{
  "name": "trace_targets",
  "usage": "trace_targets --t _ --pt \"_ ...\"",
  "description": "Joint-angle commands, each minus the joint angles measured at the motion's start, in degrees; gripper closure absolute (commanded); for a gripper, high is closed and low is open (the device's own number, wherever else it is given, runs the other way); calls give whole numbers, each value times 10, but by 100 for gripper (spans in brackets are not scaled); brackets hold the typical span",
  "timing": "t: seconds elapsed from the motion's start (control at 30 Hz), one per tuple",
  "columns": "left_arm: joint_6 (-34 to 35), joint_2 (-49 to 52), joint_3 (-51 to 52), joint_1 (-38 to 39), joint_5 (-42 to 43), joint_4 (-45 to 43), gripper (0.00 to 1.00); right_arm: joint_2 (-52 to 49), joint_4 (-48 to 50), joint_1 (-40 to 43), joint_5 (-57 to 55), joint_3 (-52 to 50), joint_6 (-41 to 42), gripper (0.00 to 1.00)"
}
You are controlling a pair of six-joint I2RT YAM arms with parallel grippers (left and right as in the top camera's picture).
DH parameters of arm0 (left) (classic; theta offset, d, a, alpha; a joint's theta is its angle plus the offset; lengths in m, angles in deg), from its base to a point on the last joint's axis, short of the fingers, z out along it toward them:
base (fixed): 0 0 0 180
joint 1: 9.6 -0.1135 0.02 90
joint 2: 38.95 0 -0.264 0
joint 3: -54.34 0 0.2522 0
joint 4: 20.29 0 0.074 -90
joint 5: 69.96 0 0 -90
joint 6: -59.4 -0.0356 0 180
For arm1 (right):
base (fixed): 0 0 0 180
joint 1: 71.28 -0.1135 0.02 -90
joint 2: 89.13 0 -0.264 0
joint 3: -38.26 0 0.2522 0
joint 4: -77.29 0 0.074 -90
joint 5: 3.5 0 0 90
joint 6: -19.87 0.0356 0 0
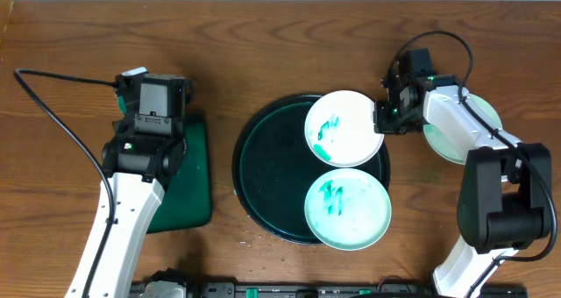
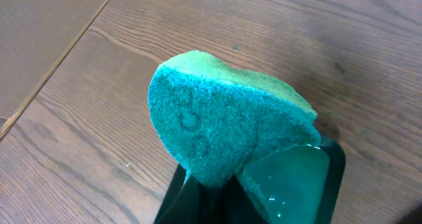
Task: Clean dirty plates on tray and stack at the side
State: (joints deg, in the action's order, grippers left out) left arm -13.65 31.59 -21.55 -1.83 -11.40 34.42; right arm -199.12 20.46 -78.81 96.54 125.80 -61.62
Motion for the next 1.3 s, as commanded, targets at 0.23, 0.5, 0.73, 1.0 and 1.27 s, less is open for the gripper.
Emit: trace_targets --t 0.23,0.5,0.73,1.0,1.27 --pt "10 -6 2 1 -5 -1 93 35 -8 -48 0 1 -20 99" --pt "9 -6 2 1 -5 -1 93 48 -29 -97 -2 -2 -17 99" --pt "9 -6 2 1 -5 -1 93 45 -2 -146 -20 -27 -5 99" --pt "9 -6 2 1 -5 -1 93 12 18 -154 -44 -40 28 99" --pt "9 -6 2 1 -5 -1 93 2 21 -154 -51 -40 32 99"
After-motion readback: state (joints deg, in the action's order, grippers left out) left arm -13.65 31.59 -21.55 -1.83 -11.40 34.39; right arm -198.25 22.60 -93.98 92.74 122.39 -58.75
